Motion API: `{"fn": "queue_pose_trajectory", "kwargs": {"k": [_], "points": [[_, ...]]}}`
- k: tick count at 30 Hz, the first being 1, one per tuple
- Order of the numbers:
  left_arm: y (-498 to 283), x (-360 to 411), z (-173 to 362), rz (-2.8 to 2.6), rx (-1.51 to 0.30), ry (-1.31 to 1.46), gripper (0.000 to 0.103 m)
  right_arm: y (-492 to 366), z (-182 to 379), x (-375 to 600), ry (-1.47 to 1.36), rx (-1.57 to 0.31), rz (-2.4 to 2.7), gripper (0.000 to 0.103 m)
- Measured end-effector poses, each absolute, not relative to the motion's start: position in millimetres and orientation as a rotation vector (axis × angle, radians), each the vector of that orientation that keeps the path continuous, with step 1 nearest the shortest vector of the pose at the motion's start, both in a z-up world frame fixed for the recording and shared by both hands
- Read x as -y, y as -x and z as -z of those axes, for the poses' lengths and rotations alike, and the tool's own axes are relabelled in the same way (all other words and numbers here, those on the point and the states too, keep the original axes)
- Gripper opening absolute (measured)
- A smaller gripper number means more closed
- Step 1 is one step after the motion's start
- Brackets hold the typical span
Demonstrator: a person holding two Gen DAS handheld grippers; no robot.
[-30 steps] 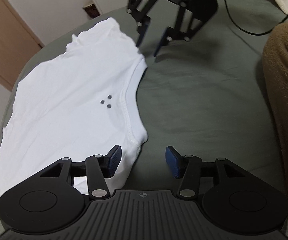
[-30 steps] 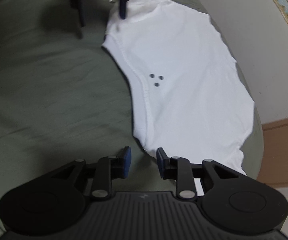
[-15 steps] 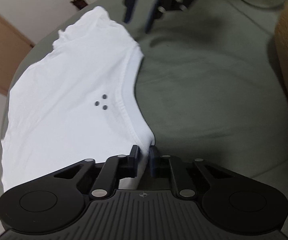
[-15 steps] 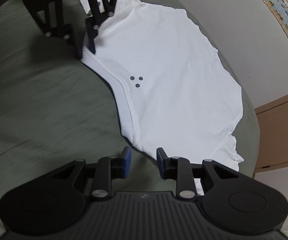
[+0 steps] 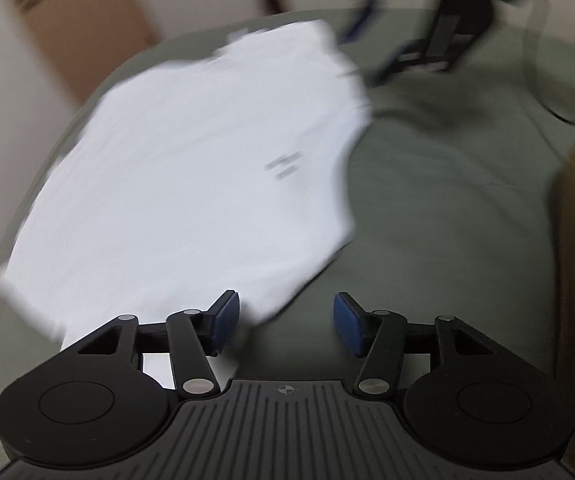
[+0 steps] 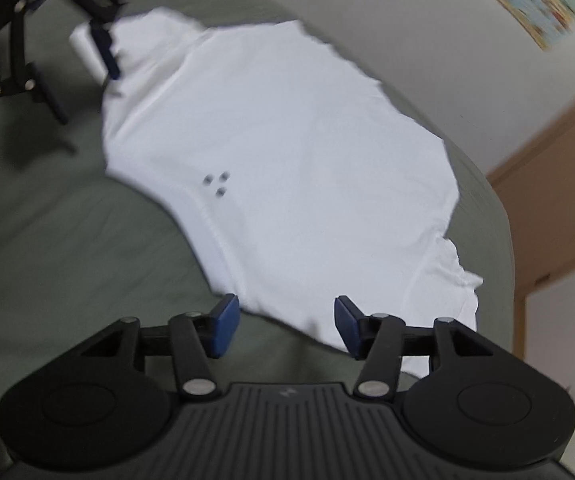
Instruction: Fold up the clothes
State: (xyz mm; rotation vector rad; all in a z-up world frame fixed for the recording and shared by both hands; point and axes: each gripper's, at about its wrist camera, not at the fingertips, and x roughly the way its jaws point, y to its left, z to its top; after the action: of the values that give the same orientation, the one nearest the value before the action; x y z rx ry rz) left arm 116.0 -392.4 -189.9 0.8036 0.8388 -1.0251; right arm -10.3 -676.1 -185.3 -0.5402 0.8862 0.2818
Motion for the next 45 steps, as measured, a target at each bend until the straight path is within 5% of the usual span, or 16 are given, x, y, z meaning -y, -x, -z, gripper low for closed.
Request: {"fn": "queue_pose_trajectory", "kwargs": {"k": [12,21,29,31,33,45], "points": [[-154.0,323.9,196.2,0.734,-0.966,-0.682,0.052,-14.0,118.5,636.2,-0.225,-0.802,-0.184,0.079],[-177.0,271.9,202.7,0.687,-1.074,-0.435,0.052,-31.7,151.9,575.9,-0.690,-0.909,-0.158,0.071],[-183.3,267.8,220.4,0.725,-1.112,-0.313,0.051,-28.0,158.5,544.8,-0.706,-0.879,-0.005,0.071],[-181.2,270.5,221.0,0.732,-1.099,-0.330,0.040,-25.9,149.9,546.3,-0.699,-0.866,0.014,0.071],[-180.9,272.0,221.5,0.749,-1.093,-0.329,0.017,-25.3,142.1,547.9,-0.690,-0.850,0.037,0.071],[-173.0,235.2,182.9,0.739,-1.046,-0.406,0.003,-13.9,112.7,546.3,-0.622,-0.776,0.210,0.073]]}}
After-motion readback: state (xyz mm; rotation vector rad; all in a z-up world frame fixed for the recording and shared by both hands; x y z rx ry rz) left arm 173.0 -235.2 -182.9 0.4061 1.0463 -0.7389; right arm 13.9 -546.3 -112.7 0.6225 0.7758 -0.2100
